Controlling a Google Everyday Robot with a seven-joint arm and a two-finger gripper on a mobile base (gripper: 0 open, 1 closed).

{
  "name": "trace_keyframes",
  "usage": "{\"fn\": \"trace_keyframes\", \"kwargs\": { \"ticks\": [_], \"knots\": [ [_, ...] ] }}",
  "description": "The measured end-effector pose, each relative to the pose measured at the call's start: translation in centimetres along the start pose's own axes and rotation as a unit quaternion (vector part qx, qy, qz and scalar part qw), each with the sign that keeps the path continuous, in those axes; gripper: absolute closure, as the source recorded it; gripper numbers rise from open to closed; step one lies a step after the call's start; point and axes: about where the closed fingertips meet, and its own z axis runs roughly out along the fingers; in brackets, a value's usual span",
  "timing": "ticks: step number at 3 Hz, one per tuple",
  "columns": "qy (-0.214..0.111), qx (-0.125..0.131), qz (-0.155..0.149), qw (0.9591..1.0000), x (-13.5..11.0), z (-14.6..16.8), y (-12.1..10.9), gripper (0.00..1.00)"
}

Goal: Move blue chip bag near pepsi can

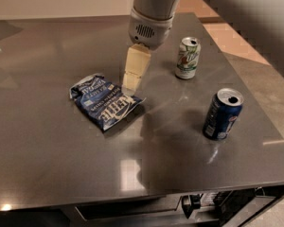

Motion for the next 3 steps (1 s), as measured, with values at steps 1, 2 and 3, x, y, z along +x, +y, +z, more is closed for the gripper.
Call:
{"fn": "trace_keyframes", "kwargs": {
  "ticks": [1, 2, 3],
  "knots": [
    [0.016, -0.014, 0.003, 0.9998, -2.3, 2.3, 1.1, 0.0],
    [0.036, -0.021, 0.0, 0.9991, -3.7, 4.9, 2.0, 0.0],
    [0.058, -0.026, -0.001, 0.998, -3.9, 7.6, 2.2, 0.0]
  ]
}}
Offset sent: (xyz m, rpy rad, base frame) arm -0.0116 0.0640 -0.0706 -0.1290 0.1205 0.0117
